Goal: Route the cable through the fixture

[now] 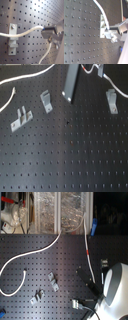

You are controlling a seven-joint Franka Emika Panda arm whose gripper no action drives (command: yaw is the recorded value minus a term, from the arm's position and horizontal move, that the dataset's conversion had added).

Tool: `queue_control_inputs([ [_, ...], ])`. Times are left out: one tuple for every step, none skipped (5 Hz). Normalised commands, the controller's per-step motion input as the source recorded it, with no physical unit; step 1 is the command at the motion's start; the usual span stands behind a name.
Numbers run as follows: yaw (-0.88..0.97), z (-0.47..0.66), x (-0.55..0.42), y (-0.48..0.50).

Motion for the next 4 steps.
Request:
queue_control_inputs([
  [0.25, 0.04, 0.225, -0.221],
  [-0.07, 0.05, 0.244, -0.425],
  [-0.14, 0.05, 0.179, -0.446],
  [-0.07, 0.05, 0.196, -0.457],
])
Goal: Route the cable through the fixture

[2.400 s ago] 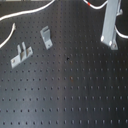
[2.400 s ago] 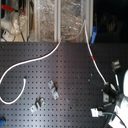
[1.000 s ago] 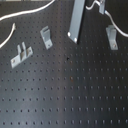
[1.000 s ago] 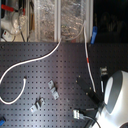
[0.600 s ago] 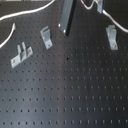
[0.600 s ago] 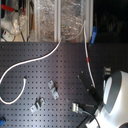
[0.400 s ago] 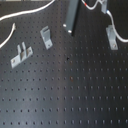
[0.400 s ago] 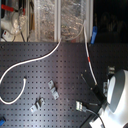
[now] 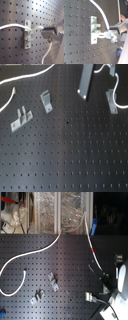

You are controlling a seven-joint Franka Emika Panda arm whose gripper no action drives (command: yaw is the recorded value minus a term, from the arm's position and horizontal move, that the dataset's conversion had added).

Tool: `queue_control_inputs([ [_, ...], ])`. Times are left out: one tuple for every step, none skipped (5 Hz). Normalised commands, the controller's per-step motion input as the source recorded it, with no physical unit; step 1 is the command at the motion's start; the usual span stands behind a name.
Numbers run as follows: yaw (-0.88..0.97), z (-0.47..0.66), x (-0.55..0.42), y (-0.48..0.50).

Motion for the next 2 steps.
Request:
queue_control_inputs([
  [-0.1, 0.03, 0.252, -0.389],
  [-0.19, 0.26, 0.052, -0.227],
])
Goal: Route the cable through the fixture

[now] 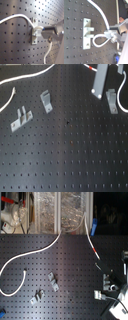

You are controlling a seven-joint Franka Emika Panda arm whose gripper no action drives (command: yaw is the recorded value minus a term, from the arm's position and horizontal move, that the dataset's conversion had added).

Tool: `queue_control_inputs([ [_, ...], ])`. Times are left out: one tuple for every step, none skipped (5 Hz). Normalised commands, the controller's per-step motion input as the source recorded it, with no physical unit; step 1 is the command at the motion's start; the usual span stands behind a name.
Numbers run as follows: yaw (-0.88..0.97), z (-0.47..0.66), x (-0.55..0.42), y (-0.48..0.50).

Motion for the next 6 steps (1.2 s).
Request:
queue_control_inputs([
  [-0.01, 0.27, -0.089, 0.08],
  [0.0, 0.16, -0.12, 0.134],
  [0.0, 0.15, -0.182, 0.16],
  [0.0, 0.16, -0.209, 0.139],
  [-0.01, 0.2, -0.201, 0.09],
  [-0.09, 0.28, -0.143, 0.065],
])
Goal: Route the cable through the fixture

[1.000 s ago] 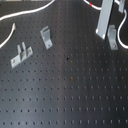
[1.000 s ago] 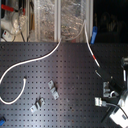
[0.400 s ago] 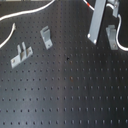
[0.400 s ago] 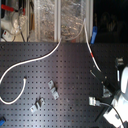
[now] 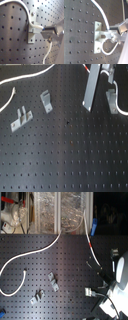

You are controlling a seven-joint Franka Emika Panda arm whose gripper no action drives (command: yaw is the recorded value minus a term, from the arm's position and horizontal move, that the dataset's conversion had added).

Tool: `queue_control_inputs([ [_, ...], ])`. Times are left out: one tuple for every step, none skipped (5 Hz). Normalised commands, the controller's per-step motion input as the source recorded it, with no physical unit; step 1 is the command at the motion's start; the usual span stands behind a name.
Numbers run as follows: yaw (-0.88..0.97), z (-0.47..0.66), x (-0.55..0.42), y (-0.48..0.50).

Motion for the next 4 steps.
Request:
queue_control_inputs([
  [-0.12, 0.32, -0.25, -0.048],
  [-0.07, 0.14, -0.156, 0.222],
  [0.0, 0.03, -0.073, 0.336],
  [-0.02, 0.02, -0.031, 0.338],
])
